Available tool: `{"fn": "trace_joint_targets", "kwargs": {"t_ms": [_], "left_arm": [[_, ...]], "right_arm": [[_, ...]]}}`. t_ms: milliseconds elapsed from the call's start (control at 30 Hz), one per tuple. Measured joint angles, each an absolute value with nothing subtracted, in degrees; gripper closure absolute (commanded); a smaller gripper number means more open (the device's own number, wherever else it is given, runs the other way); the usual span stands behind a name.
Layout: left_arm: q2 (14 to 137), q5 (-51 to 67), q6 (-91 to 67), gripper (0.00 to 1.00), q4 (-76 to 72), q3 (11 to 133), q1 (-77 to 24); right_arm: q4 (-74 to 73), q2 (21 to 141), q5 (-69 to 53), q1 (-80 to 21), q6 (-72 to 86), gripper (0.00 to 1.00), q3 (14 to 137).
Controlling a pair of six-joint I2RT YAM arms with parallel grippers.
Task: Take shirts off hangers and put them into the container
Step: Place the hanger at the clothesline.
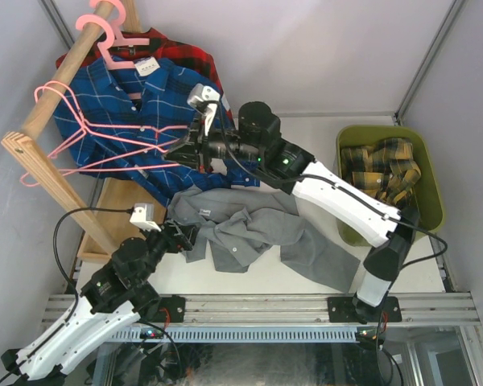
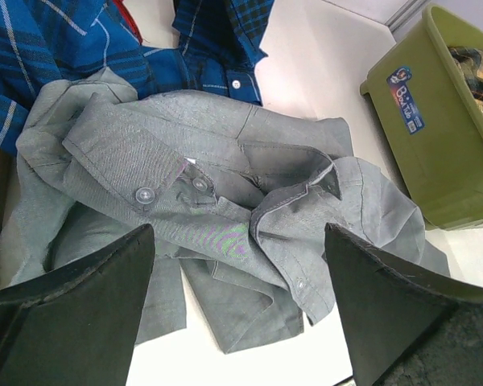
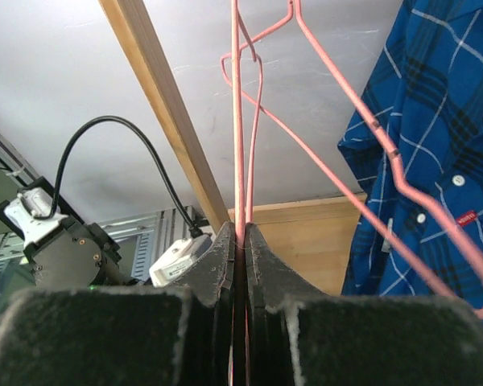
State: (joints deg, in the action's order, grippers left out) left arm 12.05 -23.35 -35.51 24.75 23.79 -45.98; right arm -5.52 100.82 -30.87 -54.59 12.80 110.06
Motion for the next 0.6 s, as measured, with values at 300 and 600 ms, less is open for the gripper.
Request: {"fn": "trace_joint_targets", "kwargs": {"t_ms": [300, 600], "left_arm": [[13.0, -23.4, -35.5, 0.11, 24.8, 23.8, -46.0], [14.7, -23.9, -35.4, 0.11, 24.8, 23.8, -46.0]], "right_arm": [[1.0, 88.7, -26.8, -54.8, 11.8, 1.0, 97.1], [2.3, 85.8, -25.6, -54.3, 9.6, 1.0, 94.3]]}}
